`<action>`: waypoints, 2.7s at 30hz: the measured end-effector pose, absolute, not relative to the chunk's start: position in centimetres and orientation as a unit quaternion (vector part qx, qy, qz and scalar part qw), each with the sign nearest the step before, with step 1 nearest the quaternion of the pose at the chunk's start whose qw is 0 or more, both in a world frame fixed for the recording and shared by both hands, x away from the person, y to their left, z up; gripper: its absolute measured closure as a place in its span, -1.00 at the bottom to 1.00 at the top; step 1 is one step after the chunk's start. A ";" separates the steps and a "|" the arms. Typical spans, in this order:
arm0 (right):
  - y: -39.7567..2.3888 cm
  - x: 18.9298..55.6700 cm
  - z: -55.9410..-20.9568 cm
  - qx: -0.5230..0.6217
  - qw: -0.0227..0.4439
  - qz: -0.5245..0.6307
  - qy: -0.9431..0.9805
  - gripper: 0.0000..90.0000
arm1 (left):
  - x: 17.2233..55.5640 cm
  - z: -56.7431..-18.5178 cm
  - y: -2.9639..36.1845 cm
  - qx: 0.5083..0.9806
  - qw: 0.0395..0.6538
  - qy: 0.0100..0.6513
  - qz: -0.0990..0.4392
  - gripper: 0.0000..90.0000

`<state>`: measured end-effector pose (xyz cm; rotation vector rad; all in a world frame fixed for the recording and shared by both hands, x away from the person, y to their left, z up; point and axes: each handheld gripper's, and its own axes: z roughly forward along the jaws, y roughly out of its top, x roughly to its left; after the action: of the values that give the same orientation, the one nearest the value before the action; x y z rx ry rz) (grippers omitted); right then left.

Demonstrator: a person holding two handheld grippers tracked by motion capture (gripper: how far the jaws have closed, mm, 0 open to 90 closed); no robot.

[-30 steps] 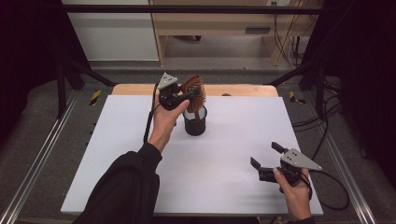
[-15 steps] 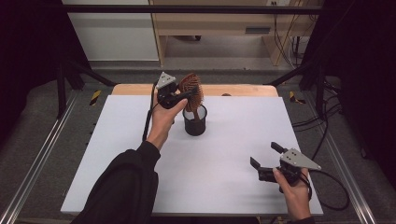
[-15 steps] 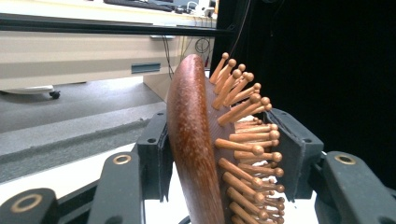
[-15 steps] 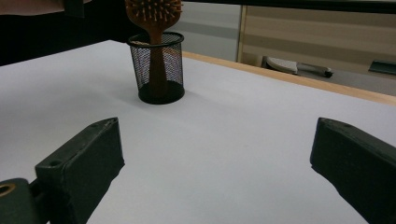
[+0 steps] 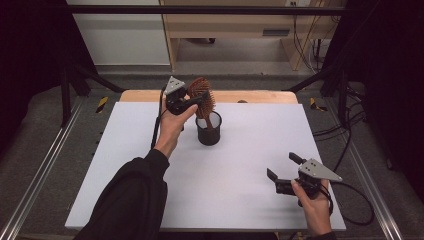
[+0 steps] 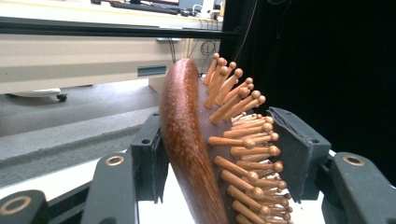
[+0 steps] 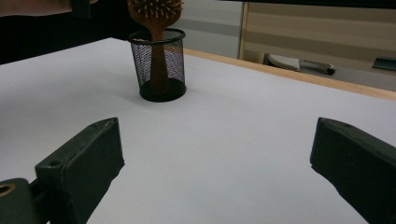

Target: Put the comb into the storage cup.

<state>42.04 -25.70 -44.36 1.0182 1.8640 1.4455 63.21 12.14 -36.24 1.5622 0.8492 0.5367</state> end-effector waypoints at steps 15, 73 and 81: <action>-25.7 42.1 -44.5 0.380 0.280 0.537 0.699 -0.93 | 63.9 -36.8 13.0 0.671 0.600 0.367 0.236 -0.12; -25.6 42.2 -44.6 0.377 0.275 0.538 0.702 -0.93 | 64.5 -37.4 14.0 0.668 0.597 0.377 0.235 -0.21; -25.6 42.1 -44.6 0.376 0.274 0.538 0.703 -0.94 | 64.6 -37.4 14.4 0.668 0.592 0.384 0.237 -0.24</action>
<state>42.15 -25.58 -44.55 1.0119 1.8892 1.4475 64.55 14.37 -37.43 1.5548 0.8933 0.5503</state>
